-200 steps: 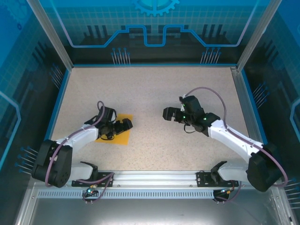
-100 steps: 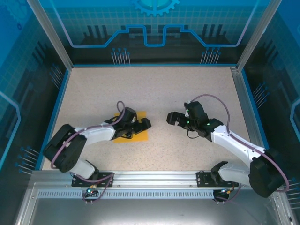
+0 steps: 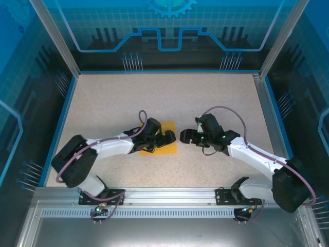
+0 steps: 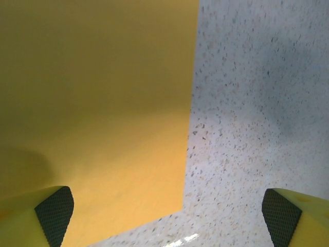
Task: Fold a paper plane with a square sheet of paper (pick it up from the middle)
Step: Move the square sheet of paper to the center of the table.
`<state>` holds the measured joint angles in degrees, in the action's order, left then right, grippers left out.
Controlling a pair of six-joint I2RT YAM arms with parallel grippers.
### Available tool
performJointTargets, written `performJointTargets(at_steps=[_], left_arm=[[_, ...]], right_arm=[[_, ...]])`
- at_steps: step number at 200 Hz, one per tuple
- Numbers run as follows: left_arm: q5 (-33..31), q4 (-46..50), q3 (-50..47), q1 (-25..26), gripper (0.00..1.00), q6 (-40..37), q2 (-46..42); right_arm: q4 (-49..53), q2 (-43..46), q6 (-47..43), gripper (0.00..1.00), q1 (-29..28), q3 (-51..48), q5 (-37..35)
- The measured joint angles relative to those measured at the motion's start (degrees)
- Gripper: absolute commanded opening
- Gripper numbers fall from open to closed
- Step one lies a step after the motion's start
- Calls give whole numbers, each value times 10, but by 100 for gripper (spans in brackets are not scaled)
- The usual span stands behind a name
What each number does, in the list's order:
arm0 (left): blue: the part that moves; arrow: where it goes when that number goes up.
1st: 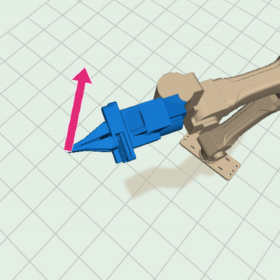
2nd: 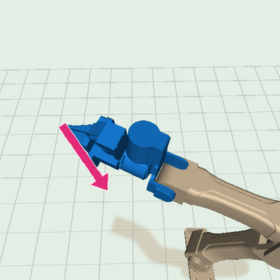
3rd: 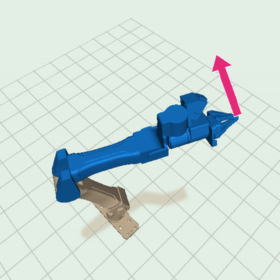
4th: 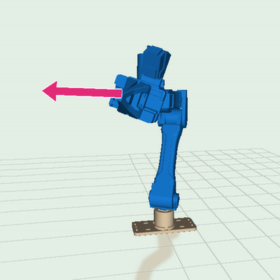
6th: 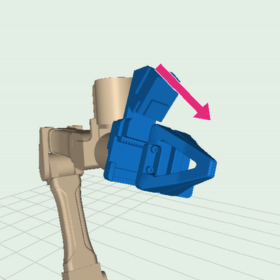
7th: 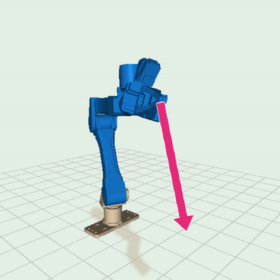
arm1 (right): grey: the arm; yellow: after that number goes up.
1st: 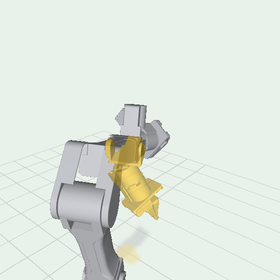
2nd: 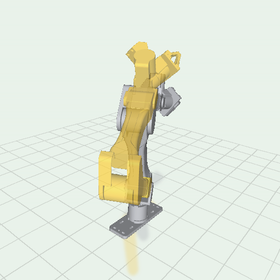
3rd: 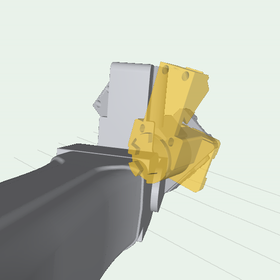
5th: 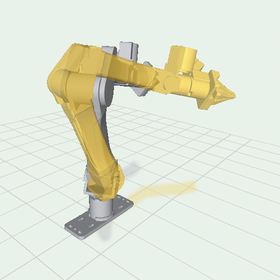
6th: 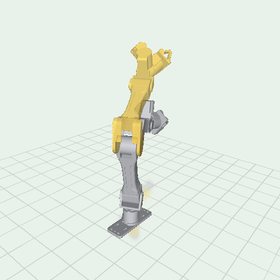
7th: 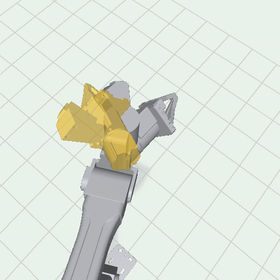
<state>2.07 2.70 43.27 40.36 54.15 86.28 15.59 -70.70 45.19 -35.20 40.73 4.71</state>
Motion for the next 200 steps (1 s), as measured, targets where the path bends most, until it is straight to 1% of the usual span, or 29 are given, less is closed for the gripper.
performJointTargets(at_steps=[7, 27, 54, 68, 87, 132, 167, 200], left_arm=[[-21, 16, -5, 0, 98, -6, -30], [-78, 55, -29, -2, 99, -18, -119], [-140, 99, -78, -10, 98, -35, -224], [-158, 108, -113, -19, 99, -49, -272], [-164, 109, -148, -24, 99, -74, -317], [-166, 108, -160, -24, 99, -103, -360], [-180, 97, -200, -24, 99, -118, -419], [-186, 98, -243, -24, 98, -132, -500]], right_arm=[[-1, -11, 3, 77, -16, 7, -2], [-3, -61, 9, 70, -57, 31, -11], [-5, -156, 19, 56, -87, 87, -12], [-2, -203, 26, 57, -92, 128, -12], [-2, -251, 30, 58, -96, 182, -13], [-6, -336, 35, 58, -103, 261, 2], [-3, -370, 42, 58, -105, 262, 1], [-23, -361, 48, 58, -103, 216, -8]])
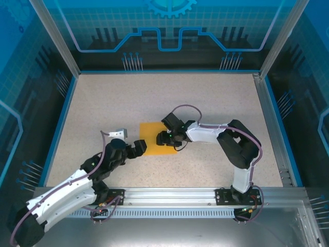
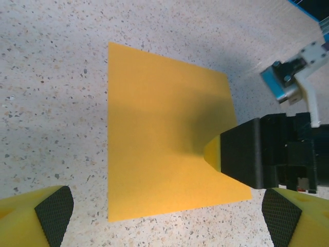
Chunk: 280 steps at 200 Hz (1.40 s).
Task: Fold a paper plane with a square sheet of paper (pick it up from the middle)
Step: Move the square sheet of paper to the center of the table.
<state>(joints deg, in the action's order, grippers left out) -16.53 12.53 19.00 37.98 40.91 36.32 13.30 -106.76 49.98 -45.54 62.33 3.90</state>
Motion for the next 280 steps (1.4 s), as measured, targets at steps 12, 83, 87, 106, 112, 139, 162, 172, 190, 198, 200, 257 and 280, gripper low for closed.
performJointTargets(at_steps=[12, 83, 87, 106, 112, 139, 162, 172, 190, 198, 200, 257, 280], left_arm=[[0, 2, -5, 0, 99, -6, -23], [11, 27, -8, 0, 99, -36, -68], [12, 30, -8, 0, 98, -36, -68], [14, 45, -8, 0, 98, -36, -69], [16, 48, -8, 0, 99, -36, -69], [34, 57, -6, 0, 98, -36, -63], [56, 72, 12, 0, 98, -35, -38], [64, 78, 23, 0, 98, -34, -26], [73, 86, 37, 0, 98, -29, -13], [75, 92, 40, 0, 99, -24, -11], [75, 94, 40, 0, 99, -23, -11], [94, 133, 41, 0, 98, 6, -18], [107, 130, 41, 0, 99, 14, -15]], right_arm=[[-7, 17, 1, 59, 2, -21, -3], [18, 57, -7, 59, 13, -56, -6], [23, 57, -8, 59, 13, -53, -7], [54, 53, -12, 54, 13, -18, -15], [63, 49, -13, 54, 14, -2, -21], [66, 25, -13, 56, 21, 53, -29], [68, -9, -9, 56, 34, 80, -28], [69, -26, -9, 57, 41, 88, -28], [75, -50, -9, 56, 53, 97, -28], [79, -56, -9, 56, 58, 98, -25], [79, -57, -8, 56, 59, 98, -23], [46, -12, 1, 58, 73, 31, -17], [35, 24, 4, 59, 81, -17, -18]])
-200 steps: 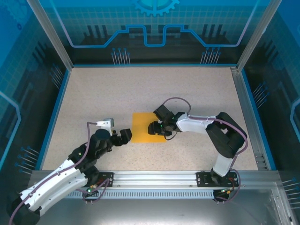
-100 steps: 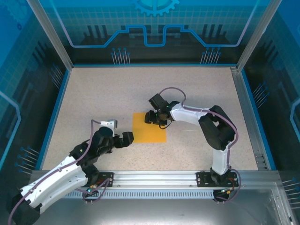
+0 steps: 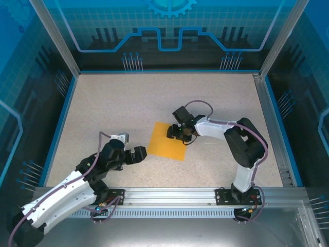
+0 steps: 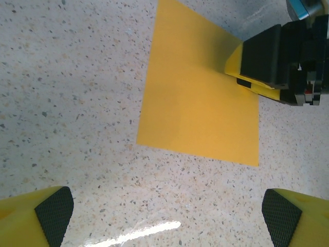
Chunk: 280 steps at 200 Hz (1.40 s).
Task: Fold a paper plane with a square sheet of paper (pick it up from the middle)
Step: Move the square sheet of paper to the center of the table.
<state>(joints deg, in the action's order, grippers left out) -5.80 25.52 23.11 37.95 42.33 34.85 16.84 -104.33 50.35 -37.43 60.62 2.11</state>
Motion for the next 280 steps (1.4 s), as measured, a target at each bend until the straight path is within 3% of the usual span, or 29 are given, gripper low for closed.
performJointTargets(at_steps=[16, 49, 120, 164, 222, 280], left_arm=[[9, -10, 0, 0, 98, 5, 10], [16, -38, 1, 0, 99, 7, 54], [16, -89, 68, 0, 99, -23, 188], [16, -113, 72, -15, 98, -34, 226], [16, -142, 56, -73, 98, -40, 219], [40, -156, 54, -105, 99, -51, 231]], right_arm=[[-2, 9, -9, 61, 7, -10, 10], [13, 16, -52, 77, 11, -5, 23], [116, 127, -107, 99, 11, 17, -49], [156, 137, -105, 97, 11, 16, -73], [113, 188, -99, 99, 11, -42, -78], [132, 123, -77, 96, -4, -16, -66]])
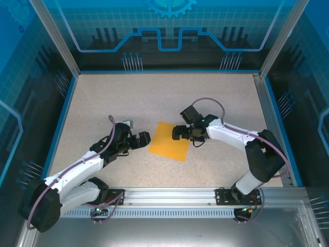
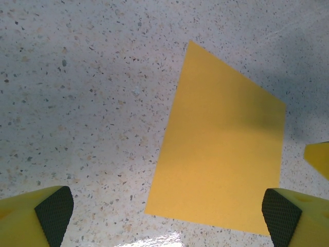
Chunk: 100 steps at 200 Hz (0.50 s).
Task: Fold a paper plane with a square sheet of paper (pick it up from the middle)
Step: Move the square sheet of paper to the center of the table.
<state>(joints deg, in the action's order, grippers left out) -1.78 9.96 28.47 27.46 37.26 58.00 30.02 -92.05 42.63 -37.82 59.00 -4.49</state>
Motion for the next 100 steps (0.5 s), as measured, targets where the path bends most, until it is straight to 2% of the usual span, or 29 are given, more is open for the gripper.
performJointTargets(at_steps=[52, 67, 100], left_arm=[[8, -2, -11, -9, 99, 1, 13], [8, -2, -11, -15, 98, 2, 13], [7, -4, -11, -32, 98, 3, 13]], right_arm=[[86, -67, 13, 96, -44, 115, -53], [107, -97, 14, 89, -47, 147, -62], [131, -145, 17, 87, -60, 189, -58]])
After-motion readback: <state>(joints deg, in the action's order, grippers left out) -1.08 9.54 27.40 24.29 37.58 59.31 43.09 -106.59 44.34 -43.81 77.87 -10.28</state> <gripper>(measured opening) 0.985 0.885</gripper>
